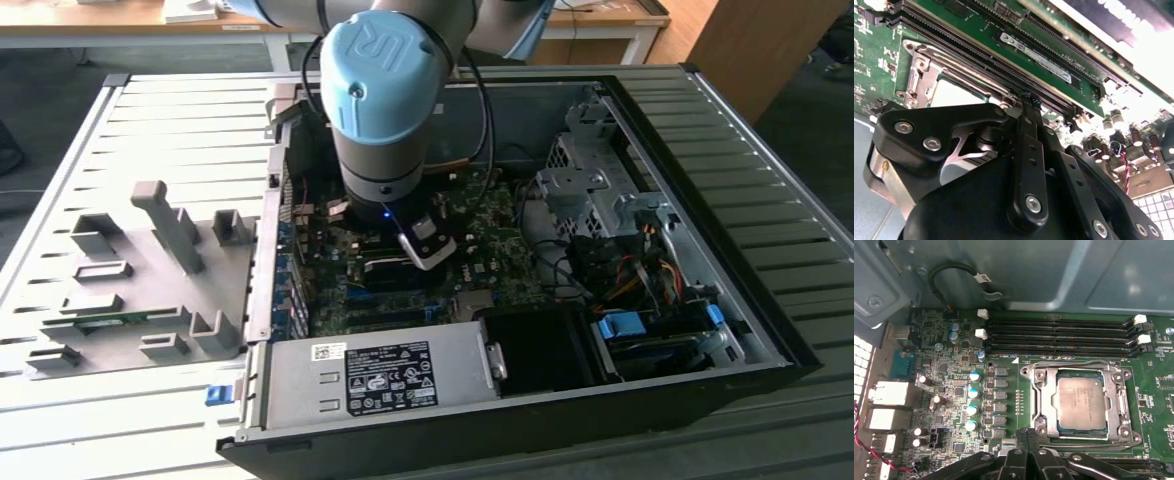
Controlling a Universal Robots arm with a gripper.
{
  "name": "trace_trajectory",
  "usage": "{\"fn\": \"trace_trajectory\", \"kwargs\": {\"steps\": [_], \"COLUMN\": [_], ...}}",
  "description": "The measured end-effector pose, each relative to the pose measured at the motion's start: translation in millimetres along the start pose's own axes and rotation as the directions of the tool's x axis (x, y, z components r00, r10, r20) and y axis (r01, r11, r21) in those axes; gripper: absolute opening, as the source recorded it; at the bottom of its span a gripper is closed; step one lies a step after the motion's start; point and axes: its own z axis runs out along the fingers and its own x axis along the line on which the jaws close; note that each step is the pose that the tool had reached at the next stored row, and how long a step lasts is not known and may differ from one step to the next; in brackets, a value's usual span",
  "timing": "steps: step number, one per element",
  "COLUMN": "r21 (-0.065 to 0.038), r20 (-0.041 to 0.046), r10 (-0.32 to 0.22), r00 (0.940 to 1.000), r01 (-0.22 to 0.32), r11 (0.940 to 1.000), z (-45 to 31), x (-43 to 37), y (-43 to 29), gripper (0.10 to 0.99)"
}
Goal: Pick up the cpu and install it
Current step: 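Install the second cpu locking lever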
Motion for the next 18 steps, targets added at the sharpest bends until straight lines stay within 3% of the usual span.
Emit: {"fn": "trace_trajectory", "kwargs": {"steps": [9, 18], "r21": [0.008, 0.003], "r20": [0.0000, 0.0000], "r10": [0.000, 0.000], "r00": [1.0000, 1.0000], "r01": [0.000, 0.000], "r11": [1.0000, 1.0000], "z": [0.0, -1.6], "x": [0.6, 0.6], "y": [0.0, 0.6], "gripper": [0.106, 0.106]}}
